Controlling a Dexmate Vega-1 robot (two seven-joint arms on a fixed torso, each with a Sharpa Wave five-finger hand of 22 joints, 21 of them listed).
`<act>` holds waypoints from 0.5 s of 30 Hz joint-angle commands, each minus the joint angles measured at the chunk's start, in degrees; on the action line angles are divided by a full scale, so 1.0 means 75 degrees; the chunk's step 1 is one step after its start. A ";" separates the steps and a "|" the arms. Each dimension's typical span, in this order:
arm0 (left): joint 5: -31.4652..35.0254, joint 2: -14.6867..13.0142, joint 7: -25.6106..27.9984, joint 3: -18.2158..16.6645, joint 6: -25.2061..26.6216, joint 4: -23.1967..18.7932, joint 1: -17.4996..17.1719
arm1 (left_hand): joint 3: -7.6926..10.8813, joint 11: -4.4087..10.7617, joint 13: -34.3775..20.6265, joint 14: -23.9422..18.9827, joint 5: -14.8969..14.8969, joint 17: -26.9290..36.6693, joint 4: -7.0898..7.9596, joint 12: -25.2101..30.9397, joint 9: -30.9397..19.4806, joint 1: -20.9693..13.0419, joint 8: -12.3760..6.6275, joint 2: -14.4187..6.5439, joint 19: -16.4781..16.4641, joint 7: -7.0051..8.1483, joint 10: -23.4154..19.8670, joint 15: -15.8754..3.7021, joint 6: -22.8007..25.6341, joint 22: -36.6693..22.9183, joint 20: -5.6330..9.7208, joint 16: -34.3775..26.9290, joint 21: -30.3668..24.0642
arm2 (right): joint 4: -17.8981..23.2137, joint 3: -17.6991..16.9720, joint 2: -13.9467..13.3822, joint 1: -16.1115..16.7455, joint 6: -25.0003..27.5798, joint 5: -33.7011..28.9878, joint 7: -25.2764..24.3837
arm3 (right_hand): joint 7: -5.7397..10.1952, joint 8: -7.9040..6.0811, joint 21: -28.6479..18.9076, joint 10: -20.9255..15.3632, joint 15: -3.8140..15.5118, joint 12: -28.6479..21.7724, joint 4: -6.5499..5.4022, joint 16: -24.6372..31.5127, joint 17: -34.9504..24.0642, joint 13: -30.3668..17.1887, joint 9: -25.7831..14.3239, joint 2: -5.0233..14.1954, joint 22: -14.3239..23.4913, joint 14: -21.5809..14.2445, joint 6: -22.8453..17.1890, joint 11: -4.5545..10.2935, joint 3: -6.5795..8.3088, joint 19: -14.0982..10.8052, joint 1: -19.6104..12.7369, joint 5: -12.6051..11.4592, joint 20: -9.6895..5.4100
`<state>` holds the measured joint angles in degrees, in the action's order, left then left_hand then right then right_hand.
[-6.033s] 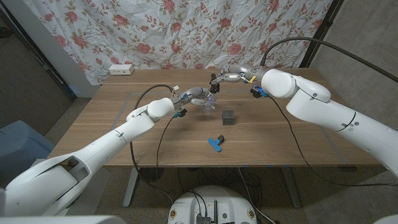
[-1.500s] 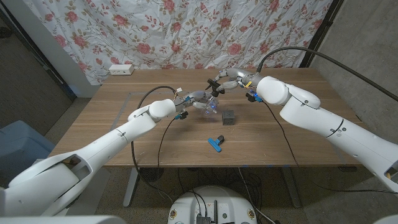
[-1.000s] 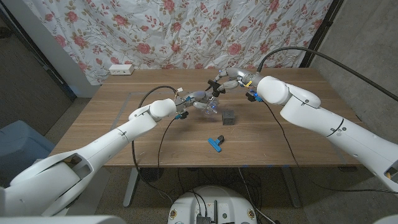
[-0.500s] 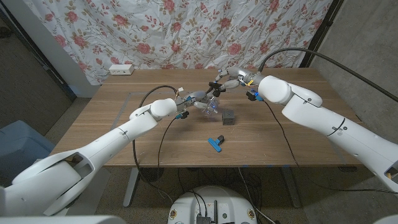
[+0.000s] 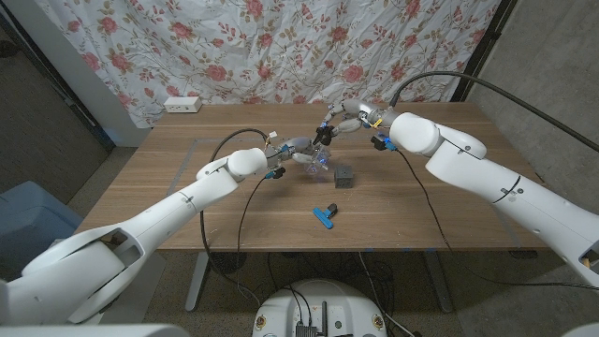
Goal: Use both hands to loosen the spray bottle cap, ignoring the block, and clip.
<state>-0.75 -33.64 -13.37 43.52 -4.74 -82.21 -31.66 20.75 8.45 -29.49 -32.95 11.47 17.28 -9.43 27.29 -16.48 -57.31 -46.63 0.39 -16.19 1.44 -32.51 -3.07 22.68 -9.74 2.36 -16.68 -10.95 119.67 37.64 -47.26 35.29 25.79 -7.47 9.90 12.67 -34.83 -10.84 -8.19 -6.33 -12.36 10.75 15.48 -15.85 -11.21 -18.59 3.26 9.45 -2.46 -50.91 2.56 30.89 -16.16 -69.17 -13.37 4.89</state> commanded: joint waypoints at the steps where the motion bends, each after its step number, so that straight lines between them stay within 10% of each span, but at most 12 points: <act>1: -0.0007 0.0064 0.0019 0.0023 -0.0015 0.0103 0.0037 | 0.0165 -0.0039 0.0014 -0.0005 -0.0007 0.0005 0.0124 -0.0044 0.0001 0.0489 -0.0054 -0.1026 0.0029 0.0026 -0.0044 -0.0731 0.0012 -0.0010 0.0128 0.0042 -0.0011 | -0.0075 -0.0012 -0.0005 -0.0048 -0.0117 0.0028 -0.0025 | -0.0006 -0.0124 -0.0012 -0.0172 0.0020 -0.0074 0.0001 0.0060 -0.0058 -0.0015 -0.0083 0.0027 0.0025 -0.0042 -0.0184 0.0044 -0.0023 -0.0004 -0.0241 -0.0057 0.0010; 15: -0.0009 0.0109 -0.0008 0.0051 -0.0184 0.0269 0.0095 | 0.0206 -0.0041 0.0037 -0.0038 -0.0014 -0.0005 0.0110 -0.0094 0.0047 0.0591 -0.0079 -0.1045 0.0026 0.0033 -0.0090 -0.0724 0.0014 -0.0009 0.0131 0.0054 -0.0012 | -0.0078 0.0038 0.0013 -0.0106 -0.0062 -0.0045 0.0000 | -0.0007 -0.0285 0.0011 -0.0210 0.0173 -0.0040 -0.0001 0.0077 -0.0128 -0.0017 -0.0186 0.0032 0.0027 0.0035 -0.0383 0.0095 -0.0067 0.0082 -0.0513 -0.0106 -0.0017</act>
<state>-0.64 -33.10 -13.32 43.77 -5.23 -81.04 -31.27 20.84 8.06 -29.20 -32.95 11.47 17.09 -9.51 26.78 -16.14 -57.26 -46.86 0.35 -16.19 1.53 -32.72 -3.07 22.57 -9.73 2.36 -16.19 -10.95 119.15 37.60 -47.19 34.72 25.21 -7.41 9.80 12.61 -36.49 -10.84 -9.43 -5.20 -12.81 10.68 15.94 -16.65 -11.21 -19.82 3.70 9.45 -2.36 -53.42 3.17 30.48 -16.12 -72.32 -13.80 4.90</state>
